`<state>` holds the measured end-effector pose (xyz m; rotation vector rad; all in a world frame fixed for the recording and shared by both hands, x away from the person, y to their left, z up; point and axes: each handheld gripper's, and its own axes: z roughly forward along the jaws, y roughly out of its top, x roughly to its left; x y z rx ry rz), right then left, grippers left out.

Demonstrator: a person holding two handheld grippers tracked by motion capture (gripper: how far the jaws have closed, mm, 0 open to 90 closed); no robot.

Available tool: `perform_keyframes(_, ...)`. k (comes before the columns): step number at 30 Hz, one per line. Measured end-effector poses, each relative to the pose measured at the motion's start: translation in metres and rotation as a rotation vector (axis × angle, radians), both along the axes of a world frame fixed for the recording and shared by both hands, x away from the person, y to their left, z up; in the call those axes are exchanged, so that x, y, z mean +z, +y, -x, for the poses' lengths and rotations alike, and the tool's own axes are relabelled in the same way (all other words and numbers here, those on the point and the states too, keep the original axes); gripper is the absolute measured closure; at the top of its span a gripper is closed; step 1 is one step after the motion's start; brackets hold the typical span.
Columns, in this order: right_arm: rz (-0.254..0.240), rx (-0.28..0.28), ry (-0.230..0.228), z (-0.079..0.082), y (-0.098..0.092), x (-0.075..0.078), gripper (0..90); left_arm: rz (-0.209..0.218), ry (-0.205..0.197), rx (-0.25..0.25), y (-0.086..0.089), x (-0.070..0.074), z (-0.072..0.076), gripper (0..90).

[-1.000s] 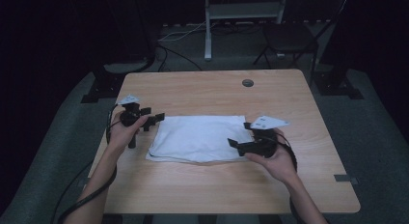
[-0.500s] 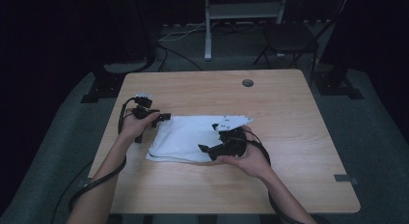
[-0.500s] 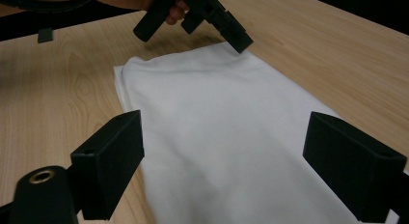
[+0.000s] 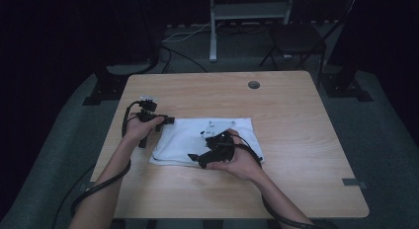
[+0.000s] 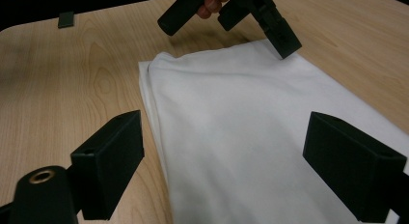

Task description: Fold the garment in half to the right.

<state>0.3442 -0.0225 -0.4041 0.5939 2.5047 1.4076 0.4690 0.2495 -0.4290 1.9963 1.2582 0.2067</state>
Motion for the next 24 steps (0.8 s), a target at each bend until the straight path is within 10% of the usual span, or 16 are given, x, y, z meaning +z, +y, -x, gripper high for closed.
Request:
perform_keyframes(7, 0.005, 0.024, 0.018, -0.002, 0.017, -0.009, 13.8, 0.052, 0.015, 0.009, 0.004, -0.001, 0.001, 64.6)
perform_keyframes(11, 0.009, 0.036, 0.023, -0.002, 0.024, -0.008, 13.8, 0.085, 0.072, 0.048, 0.007, 0.002, -0.002, 40.5)
perform_keyframes(24, 0.018, 0.039, 0.023, -0.003, 0.027, -0.009, 13.8, 0.099, 0.066, 0.032, 0.001, -0.001, 0.002, 55.5)
